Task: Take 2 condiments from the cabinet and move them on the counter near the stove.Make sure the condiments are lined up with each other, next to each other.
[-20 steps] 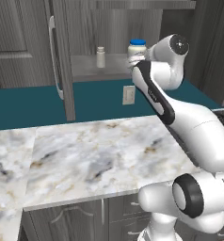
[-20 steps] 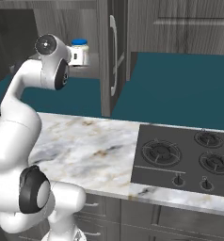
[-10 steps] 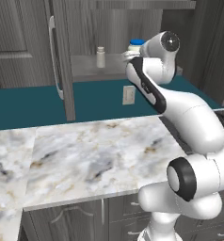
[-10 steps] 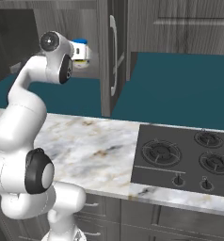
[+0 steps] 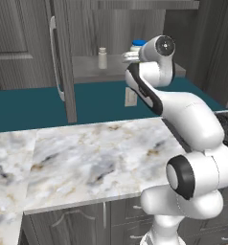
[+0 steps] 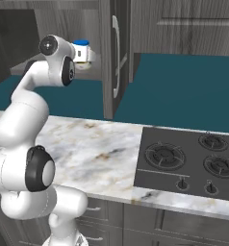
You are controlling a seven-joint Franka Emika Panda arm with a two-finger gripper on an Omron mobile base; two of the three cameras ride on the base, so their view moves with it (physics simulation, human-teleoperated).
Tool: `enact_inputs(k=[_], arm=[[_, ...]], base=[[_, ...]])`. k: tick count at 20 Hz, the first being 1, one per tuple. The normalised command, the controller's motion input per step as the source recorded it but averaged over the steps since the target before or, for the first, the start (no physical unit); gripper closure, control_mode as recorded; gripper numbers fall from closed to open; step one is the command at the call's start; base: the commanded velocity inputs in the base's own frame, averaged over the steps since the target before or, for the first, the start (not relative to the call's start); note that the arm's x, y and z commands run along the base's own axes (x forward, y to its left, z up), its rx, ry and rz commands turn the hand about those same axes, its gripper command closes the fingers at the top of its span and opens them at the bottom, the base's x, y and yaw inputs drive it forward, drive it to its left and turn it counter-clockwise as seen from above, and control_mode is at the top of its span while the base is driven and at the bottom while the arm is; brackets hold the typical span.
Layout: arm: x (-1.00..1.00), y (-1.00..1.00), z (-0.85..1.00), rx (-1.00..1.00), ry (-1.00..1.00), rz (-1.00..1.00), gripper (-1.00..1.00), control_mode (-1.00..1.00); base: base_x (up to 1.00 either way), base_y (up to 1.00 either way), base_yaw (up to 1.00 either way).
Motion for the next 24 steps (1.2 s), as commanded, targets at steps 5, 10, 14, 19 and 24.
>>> enact_inputs(k=[5,10,14,19,24], arm=[[0.28,0.00,0.00,0.00,0.00,-0.04,-1.00,-1.00],[0.30,0.00,-0.03,0.00,0.00,0.00,-1.00,-1.00],[0.34,0.00,-0.16,0.00,0.00,0.00,-1.00,-1.00],[0.26,0.00,-0.18,0.00,0.00,0.00,1.00,-1.00],[0.00,0.00,0.00,0.00,0.00,0.00,1.00,-1.00]], base=[[0.00,0.00,0.00],[0.00,0.00,0.00],[0.00,0.00,0.00],[0.00,0.00,0.00],[0.00,0.00,0.00]])
